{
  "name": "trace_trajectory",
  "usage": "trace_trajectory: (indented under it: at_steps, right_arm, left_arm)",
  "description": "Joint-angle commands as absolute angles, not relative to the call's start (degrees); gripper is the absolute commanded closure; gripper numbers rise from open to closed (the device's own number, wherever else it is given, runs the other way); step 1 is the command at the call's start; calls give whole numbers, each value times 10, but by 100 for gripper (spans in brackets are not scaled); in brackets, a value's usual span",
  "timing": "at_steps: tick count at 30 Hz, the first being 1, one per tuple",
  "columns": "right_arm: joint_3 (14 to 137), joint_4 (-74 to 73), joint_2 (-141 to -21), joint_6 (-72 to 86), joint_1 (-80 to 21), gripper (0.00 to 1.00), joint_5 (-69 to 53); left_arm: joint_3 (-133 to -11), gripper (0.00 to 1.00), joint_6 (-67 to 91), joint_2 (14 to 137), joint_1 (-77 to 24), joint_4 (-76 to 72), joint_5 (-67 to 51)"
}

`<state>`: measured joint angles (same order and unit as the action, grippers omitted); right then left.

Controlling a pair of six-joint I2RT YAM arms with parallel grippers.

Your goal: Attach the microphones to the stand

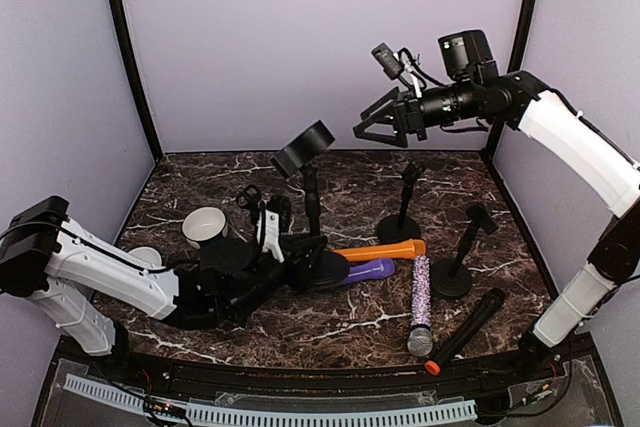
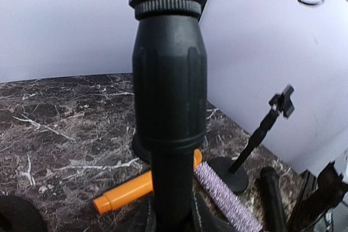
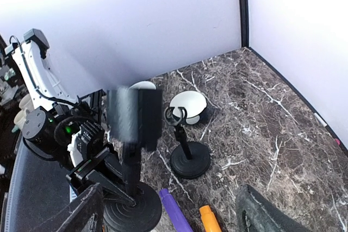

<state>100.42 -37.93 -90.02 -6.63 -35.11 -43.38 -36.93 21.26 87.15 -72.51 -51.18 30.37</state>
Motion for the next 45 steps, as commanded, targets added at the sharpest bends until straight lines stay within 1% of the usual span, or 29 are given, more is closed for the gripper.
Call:
trace_trajectory:
  at_steps: [1, 5, 8, 11, 14, 20, 22, 25, 28, 29, 36, 42, 45]
  right_arm:
    - [942, -314, -870, -4, -358, 19, -420]
    - [912, -252, -880, 44, -360, 26, -430]
    - [936, -251, -905, 60, -376, 31, -420]
    - [956, -259, -934, 68, -397, 34, -411]
    - [950, -251, -937, 78, -413, 35, -402]
    - [897, -207, -917, 126, -420, 36, -388]
    - [881, -200, -917, 138, -422, 34, -391]
    - [859, -189, -892, 146, -428, 34, -389]
    - [855, -192, -893, 145, -430, 40, -380]
    - [856, -191, -895, 146, -430, 43, -382]
    - [860, -178, -907, 166, -432, 61, -418]
    - [857, -172, -909, 175, -436, 62, -423]
    - [855, -172, -908, 177, -437, 61, -423]
  left_arm:
    - [-473, 100, 303, 819, -702, -312, 263]
    - [-528, 100, 317, 826, -694, -274, 247]
    - [-562, 100, 322, 837, -693, -253, 242]
    - [-574, 100, 331, 839, -693, -252, 243]
    - [-574, 100, 336, 838, -693, -257, 248]
    - [-576, 100, 345, 839, -693, -266, 257]
    - [-576, 100, 350, 840, -693, -269, 266]
    - [-569, 100, 353, 838, -693, -287, 274]
    - [-575, 100, 346, 840, -693, -287, 270]
    - [-576, 100, 345, 841, -693, -288, 268]
    - [-578, 100, 344, 846, -693, -293, 262]
    - [-572, 100, 346, 842, -693, -298, 261]
    - [-572, 100, 342, 843, -694, -298, 261]
